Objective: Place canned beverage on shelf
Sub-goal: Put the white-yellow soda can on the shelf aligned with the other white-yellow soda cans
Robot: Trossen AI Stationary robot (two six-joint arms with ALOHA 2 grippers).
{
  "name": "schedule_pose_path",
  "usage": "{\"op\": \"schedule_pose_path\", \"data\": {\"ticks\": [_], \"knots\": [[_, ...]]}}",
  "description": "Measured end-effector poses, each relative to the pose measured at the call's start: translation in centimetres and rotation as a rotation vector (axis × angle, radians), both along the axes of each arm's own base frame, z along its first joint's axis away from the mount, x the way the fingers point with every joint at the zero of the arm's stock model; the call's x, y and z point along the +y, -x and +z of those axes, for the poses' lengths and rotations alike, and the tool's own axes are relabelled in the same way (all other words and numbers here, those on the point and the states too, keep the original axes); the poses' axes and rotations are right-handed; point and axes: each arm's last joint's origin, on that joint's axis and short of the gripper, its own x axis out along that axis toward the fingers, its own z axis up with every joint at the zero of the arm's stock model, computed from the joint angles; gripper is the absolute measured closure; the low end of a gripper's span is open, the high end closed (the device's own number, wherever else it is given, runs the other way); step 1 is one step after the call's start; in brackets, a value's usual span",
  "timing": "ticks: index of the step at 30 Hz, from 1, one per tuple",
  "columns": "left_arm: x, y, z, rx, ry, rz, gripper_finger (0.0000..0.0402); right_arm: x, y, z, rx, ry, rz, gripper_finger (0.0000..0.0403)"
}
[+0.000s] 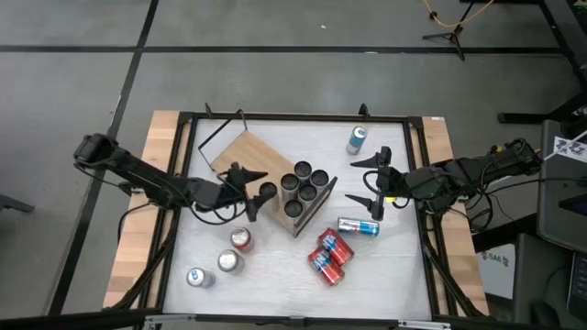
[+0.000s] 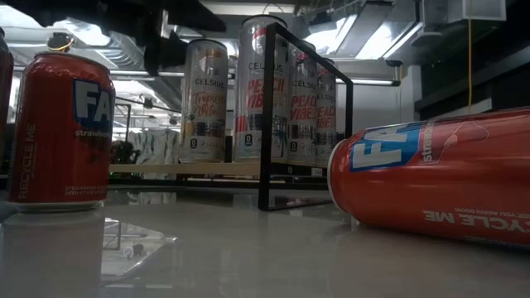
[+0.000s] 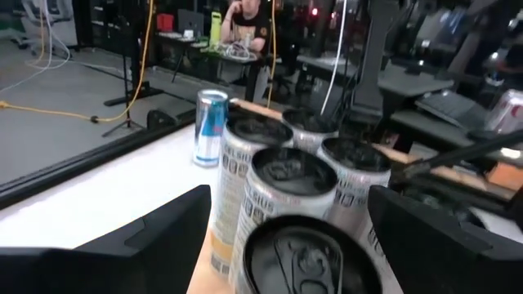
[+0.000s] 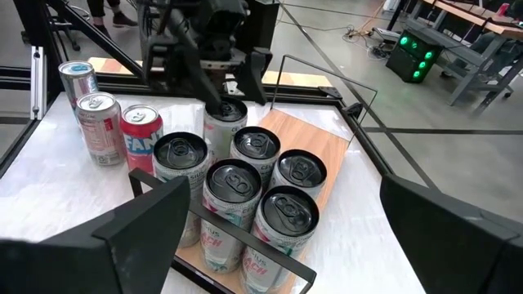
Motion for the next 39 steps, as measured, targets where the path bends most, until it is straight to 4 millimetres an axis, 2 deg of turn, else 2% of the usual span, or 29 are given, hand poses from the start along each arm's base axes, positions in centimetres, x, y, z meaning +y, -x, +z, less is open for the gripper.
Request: {"op": "schedule_pose_path", "data": {"ticks": [10, 28, 35, 39], "knots": [[0.3, 1.1, 2.2, -0.046, -0.125, -0.037, 0.0075, 0.0, 0.0, 0.0, 0.000, 0.000, 0.000, 0.0007], [0.1, 2.2, 3.8, -0.145, -0.099, -0.061, 0.0075, 0.0, 0.0, 0.0, 0.000, 0.000, 0.001, 0.0007], [0.6, 3.9, 5.4, -0.208, -0.073, -0.060, 0.0075, 0.0, 0.0, 0.0, 0.000, 0.000, 0.000, 0.0007], [1.0, 5.1, 5.2, -0.155, -0.017, -0.034, 0.0080, 0.0, 0.0, 0.0, 0.000, 0.000, 0.001, 0.0007]]}}
